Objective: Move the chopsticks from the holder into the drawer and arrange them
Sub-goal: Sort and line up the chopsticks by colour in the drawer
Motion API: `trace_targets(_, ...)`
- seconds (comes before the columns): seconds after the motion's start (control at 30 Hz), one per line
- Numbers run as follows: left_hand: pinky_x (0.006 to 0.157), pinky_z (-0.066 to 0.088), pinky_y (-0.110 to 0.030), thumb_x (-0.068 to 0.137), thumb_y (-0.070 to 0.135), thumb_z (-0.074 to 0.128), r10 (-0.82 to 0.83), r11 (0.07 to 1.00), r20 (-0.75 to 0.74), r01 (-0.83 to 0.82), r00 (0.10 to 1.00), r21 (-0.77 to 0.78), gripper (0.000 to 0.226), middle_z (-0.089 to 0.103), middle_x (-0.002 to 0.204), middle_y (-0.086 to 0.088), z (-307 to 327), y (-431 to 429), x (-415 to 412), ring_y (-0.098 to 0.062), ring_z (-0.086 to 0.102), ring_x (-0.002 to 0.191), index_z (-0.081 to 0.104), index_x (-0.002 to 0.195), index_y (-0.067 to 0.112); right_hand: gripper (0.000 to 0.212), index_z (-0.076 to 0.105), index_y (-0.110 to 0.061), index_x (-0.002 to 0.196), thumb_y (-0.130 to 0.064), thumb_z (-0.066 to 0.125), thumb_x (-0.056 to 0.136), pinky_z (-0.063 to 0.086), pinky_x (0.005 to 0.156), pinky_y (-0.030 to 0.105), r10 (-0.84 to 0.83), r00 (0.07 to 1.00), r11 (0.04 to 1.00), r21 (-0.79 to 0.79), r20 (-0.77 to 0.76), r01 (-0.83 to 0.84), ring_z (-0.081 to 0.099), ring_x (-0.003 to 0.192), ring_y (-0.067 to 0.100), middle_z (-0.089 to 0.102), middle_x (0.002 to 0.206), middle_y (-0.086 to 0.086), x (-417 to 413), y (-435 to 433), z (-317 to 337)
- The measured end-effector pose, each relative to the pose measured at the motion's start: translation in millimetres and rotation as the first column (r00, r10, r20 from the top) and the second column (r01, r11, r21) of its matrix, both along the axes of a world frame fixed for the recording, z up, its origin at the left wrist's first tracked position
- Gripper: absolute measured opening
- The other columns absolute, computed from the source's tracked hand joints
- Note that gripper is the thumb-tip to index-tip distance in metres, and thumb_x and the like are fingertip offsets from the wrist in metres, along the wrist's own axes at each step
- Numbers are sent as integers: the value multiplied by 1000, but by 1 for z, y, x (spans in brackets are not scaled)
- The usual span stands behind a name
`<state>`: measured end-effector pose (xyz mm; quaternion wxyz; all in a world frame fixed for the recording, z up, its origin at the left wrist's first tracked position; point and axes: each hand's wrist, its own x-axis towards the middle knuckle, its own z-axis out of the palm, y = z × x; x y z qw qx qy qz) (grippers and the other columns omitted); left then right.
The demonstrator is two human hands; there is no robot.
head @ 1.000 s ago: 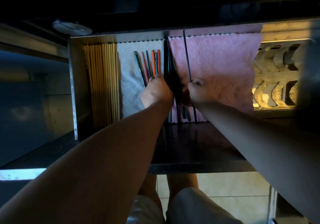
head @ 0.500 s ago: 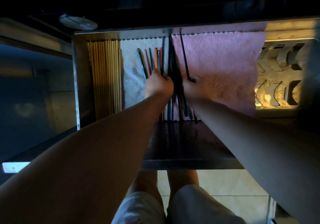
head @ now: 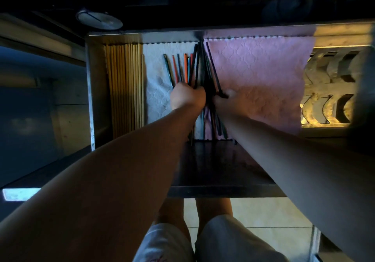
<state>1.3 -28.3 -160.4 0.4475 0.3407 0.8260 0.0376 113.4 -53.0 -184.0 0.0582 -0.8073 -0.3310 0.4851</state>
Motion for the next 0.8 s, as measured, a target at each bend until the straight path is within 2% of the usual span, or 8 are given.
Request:
trace_targets(0.13,69,37,-27,91,30,48,16,997,10,-17,1000,72,32,66,99,-14,5,-6,-15,-34,62,97,65,106,8,29,65,-13,107,-30,61,83,49,76,31,36,999,994,102,-14,-34,63,93,27,68,105,12,-14,4,3)
trace_targets(0.2,70,35,-29,93,28,43,57,994,12,-58,998,91,27,64,102,-16,8,-10,-25,-35,59,99,60,101,7,29,66,-11,107,-27,65,82,52,79,34,-10,1000,987,160,30,5,64,96,30,70,103,13,-22,3,3)
trace_targets(0.27,71,39,-31,94,25,40,92,991,9,-93,996,100,25,62,103,-16,9,-14,-33,-35,58,99,56,98,7,32,66,-11,110,-28,66,83,45,76,26,38,991,984,167,129,-60,64,100,30,69,106,13,-28,1,3)
trace_targets(0.37,85,44,-37,93,21,38,133,988,3,-133,991,76,32,58,115,-19,8,-20,-42,-34,56,104,57,110,1,31,66,-13,111,-29,62,85,42,76,27,108,979,982,137,174,-133,63,103,31,68,110,14,-31,1,-2)
trace_targets(0.47,84,43,-35,94,20,36,131,991,42,-132,991,28,36,56,119,-18,4,-23,-42,-31,56,102,58,115,1,29,68,-10,105,-29,59,85,46,80,31,166,957,975,107,238,-196,64,102,33,69,106,15,-34,3,-5)
trace_targets(0.6,91,44,-37,95,19,36,146,989,53,-147,988,8,37,58,119,-19,4,-20,-37,-34,55,108,59,117,1,23,70,-9,87,-27,63,75,41,67,27,54,989,989,127,136,-72,66,87,30,62,78,7,-37,8,-5)
trace_targets(0.7,95,43,-42,95,19,36,171,985,56,-172,984,0,37,58,121,-21,4,-17,-36,-36,53,112,60,117,0,21,67,-12,79,-28,60,69,45,62,24,-17,999,992,128,39,12,62,71,23,63,70,4,-34,5,1)
trace_targets(0.8,95,44,-44,95,18,35,193,981,80,-193,978,-6,37,58,120,-21,4,-18,-36,-37,54,110,59,117,-1,15,56,-13,62,-25,59,69,36,41,13,-110,994,981,158,-1,109,48,50,8,49,49,-7,-29,0,7)
